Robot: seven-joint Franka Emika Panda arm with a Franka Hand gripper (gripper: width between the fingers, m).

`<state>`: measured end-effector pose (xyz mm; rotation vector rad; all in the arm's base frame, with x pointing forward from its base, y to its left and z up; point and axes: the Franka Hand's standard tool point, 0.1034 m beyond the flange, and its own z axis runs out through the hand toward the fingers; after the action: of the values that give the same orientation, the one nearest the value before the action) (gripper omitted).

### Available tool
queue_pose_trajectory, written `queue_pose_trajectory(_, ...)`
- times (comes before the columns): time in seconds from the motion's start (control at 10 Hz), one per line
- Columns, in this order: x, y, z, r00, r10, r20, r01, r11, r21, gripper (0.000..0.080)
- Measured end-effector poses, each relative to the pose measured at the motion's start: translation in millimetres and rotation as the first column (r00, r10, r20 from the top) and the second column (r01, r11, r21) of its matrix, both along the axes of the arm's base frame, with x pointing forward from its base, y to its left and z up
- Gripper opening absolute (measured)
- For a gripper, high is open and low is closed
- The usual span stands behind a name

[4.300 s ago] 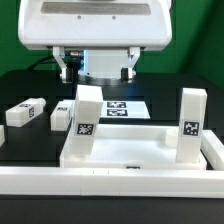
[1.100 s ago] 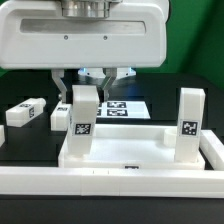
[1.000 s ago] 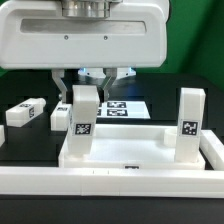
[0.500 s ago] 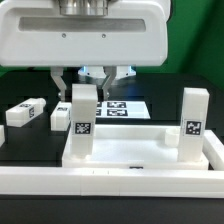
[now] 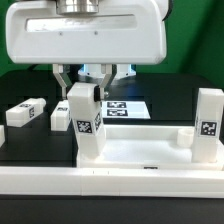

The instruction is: Assemble desk

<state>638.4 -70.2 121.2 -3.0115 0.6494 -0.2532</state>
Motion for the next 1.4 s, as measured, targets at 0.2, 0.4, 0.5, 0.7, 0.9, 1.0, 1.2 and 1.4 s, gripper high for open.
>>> queue_pose_trajectory(0.2,-0.3,-3.5,0.2,0.993,-0.119,-0.002,0.119,0.993,0.017,0.0291)
queue_pose_trajectory(0.4,-0.4,-6.1,0.8,0.963,-0.27,-0.008,0.27,0.962,0.043,0.0291)
queue_pose_trajectory(0.5,-1.7,-6.3,1.0,0.912,-0.41,-0.024,0.411,0.909,0.065,0.0291)
queue_pose_trajectory(0.7,-5.9,-6.8,0.2,0.795,-0.604,-0.06,0.607,0.79,0.082,0.0291)
queue_pose_trajectory(0.9,-8.3,-7.9,0.0,0.691,-0.718,-0.083,0.723,0.686,0.086,0.0291)
queue_pose_trajectory(1.0,-8.6,-7.5,0.0,0.646,-0.758,-0.095,0.764,0.64,0.086,0.0291)
queue_pose_trajectory(1.2,-10.6,-5.0,0.0,0.53,-0.84,-0.118,0.848,0.523,0.082,0.0291)
queue_pose_trajectory(1.4,-11.6,2.0,0.4,0.431,-0.891,-0.142,0.902,0.424,0.076,0.0291)
